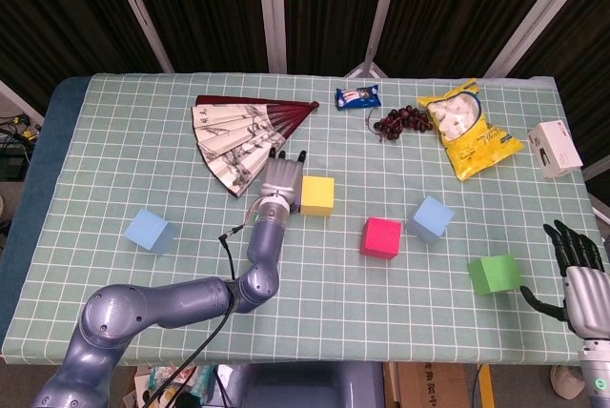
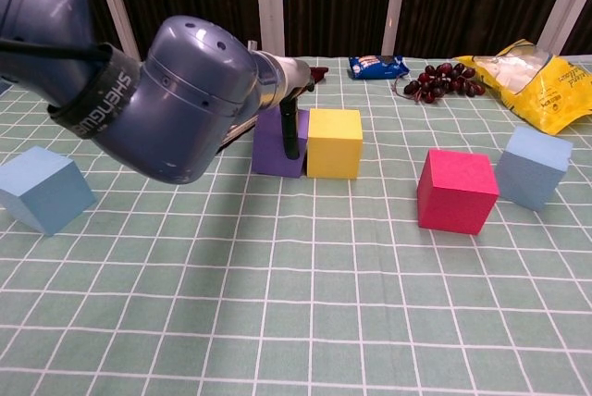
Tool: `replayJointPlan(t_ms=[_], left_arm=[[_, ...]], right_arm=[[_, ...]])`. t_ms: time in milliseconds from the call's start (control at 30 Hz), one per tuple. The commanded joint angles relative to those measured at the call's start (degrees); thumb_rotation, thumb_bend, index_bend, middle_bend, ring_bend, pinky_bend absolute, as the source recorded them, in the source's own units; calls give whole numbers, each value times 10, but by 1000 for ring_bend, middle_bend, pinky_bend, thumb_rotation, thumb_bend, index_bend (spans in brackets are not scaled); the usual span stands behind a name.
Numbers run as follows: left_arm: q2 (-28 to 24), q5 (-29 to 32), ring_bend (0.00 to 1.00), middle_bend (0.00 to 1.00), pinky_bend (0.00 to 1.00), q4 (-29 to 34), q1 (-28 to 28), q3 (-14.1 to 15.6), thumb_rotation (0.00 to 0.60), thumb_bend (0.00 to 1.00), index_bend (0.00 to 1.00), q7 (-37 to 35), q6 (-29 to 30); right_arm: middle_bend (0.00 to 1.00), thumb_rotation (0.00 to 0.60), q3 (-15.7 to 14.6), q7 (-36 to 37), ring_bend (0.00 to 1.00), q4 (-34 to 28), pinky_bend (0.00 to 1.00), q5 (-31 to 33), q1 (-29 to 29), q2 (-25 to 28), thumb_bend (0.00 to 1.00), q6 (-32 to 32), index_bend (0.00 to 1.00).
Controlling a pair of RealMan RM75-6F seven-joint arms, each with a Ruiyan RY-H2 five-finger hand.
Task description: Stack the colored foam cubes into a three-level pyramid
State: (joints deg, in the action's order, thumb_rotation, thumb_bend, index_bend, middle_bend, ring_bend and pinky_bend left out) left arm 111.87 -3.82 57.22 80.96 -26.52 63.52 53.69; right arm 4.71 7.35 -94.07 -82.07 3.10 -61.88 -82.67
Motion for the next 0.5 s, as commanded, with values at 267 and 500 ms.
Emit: replayJointPlan(t_ms=[267, 500], left_arm=[[3, -6, 120, 434, 63, 0, -2, -3, 600, 238, 28, -3, -1], [1, -9, 119, 435, 63, 9, -8, -2, 600, 237, 28, -4, 2]], right_arm=[[0, 600, 0, 1, 0, 0, 0, 1, 0, 0, 244, 1, 0], [0, 600, 0, 1, 0, -1, 0, 1, 0, 0, 244, 1, 0]])
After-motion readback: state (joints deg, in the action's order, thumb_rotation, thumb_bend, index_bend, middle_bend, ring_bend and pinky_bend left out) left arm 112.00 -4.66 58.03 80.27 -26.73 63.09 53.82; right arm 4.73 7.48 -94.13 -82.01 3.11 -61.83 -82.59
